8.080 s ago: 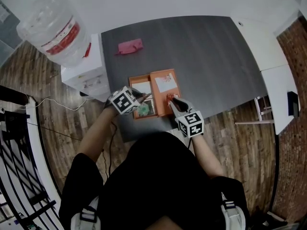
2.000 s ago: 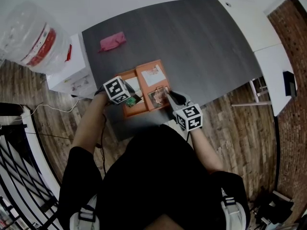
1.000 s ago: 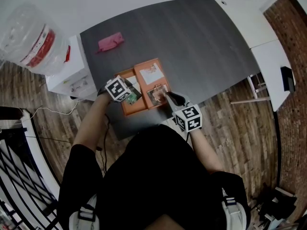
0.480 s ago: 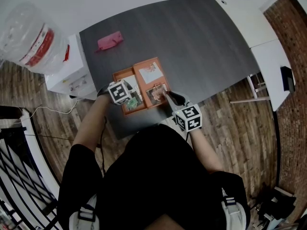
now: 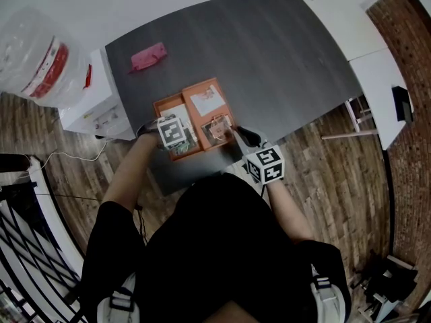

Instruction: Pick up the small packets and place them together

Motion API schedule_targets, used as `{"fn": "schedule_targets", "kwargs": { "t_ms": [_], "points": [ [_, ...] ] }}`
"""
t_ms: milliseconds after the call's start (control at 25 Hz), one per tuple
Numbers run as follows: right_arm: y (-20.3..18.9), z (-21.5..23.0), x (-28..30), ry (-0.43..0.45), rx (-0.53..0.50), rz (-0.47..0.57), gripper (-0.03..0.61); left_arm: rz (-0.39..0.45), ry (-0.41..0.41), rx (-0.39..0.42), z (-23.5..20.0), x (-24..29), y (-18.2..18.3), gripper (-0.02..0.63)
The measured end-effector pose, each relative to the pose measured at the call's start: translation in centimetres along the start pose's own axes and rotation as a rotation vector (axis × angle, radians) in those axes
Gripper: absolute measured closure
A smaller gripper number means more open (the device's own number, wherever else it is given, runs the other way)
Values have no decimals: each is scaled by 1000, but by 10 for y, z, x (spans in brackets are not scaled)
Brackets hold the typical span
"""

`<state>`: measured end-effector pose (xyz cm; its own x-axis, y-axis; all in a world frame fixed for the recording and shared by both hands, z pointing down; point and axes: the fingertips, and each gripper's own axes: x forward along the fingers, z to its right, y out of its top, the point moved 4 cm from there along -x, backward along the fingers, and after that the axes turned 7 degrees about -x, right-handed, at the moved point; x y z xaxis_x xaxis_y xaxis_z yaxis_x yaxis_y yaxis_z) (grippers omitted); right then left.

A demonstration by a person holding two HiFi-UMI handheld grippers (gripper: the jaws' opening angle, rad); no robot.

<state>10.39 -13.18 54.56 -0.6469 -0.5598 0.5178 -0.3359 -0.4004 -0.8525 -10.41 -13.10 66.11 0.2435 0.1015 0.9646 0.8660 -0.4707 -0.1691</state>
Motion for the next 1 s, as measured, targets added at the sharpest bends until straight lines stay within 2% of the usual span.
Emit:
{"fn": "schedule_targets", "kwargs": {
  "t_ms": [120,240,320,400,680,1000],
  "points": [
    [-1,0,0,-2,7,1,528,-8,92,113,1,14,6,393],
    [-2,-1,1,-1,6,-1,528,-20,164,150,1,16,4,403],
    [-2,0,1,-1,4,-3,528,17,189,155,-4,13,5,484],
    [-1,0,1,-1,3,-4,528,52,199,149,-7,10,5,605],
    [-3,0,1,2,4,-7,528,119,173,78,-11,3,9,614],
    [-3,2,1,3,2,-3,528,172,175,99,-9,-21,10,615]
  ]
}}
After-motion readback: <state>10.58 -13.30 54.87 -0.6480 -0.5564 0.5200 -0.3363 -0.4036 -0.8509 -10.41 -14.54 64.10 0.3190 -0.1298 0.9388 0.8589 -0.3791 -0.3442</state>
